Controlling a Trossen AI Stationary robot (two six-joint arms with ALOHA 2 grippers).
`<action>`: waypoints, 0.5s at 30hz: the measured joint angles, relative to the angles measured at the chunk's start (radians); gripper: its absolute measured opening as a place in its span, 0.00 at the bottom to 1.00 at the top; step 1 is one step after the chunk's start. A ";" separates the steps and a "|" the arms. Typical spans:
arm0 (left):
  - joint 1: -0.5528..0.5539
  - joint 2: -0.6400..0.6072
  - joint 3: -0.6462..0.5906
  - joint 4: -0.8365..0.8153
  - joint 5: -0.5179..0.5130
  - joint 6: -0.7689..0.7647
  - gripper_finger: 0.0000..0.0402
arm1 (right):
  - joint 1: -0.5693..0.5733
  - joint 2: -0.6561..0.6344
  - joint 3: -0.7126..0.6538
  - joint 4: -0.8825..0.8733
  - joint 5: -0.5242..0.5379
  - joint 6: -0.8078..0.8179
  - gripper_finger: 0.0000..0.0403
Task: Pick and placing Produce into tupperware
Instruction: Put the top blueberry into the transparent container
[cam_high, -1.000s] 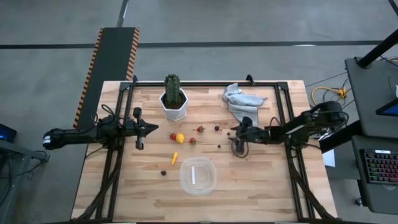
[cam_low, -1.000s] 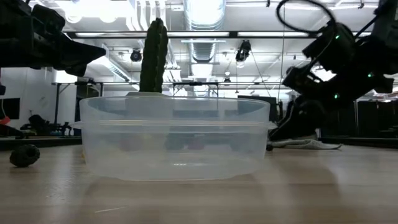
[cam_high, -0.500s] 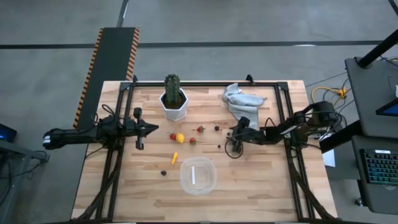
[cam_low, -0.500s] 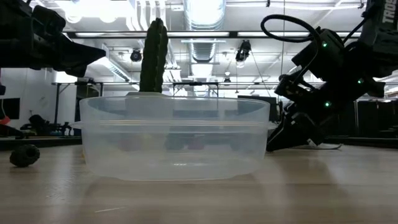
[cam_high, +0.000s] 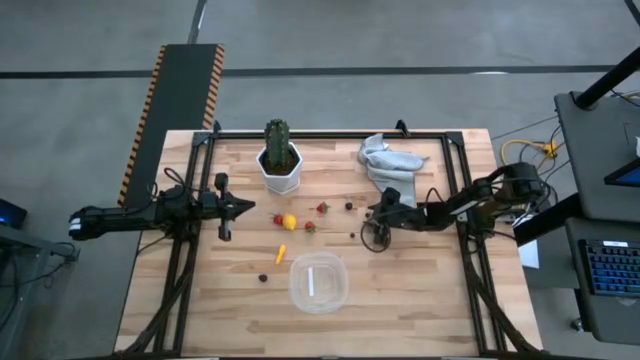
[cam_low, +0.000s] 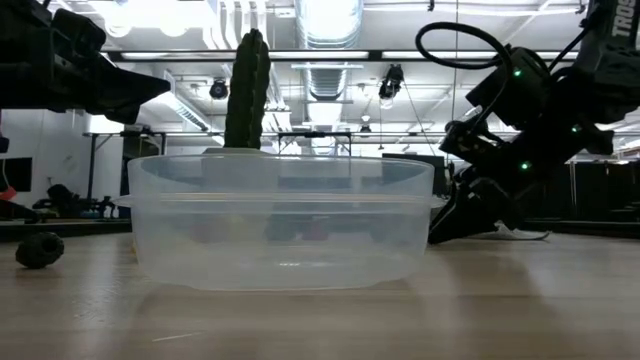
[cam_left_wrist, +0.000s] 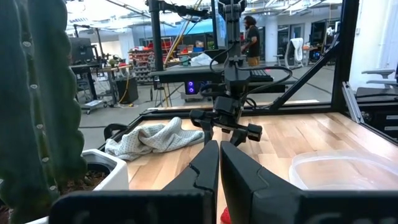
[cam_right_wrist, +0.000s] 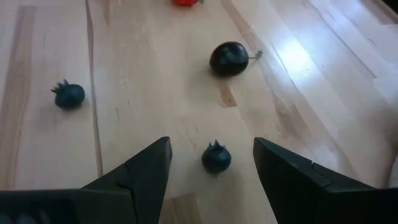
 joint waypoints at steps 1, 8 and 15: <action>0.000 0.000 0.000 0.000 0.000 0.000 0.00 | -0.002 0.000 0.001 0.000 -0.004 0.000 0.56; 0.000 0.000 0.000 0.000 0.000 0.000 0.00 | -0.008 -0.010 0.000 -0.015 -0.009 0.007 0.56; 0.000 0.003 0.000 0.000 0.000 0.000 0.00 | -0.007 -0.013 0.002 -0.040 -0.010 0.024 0.52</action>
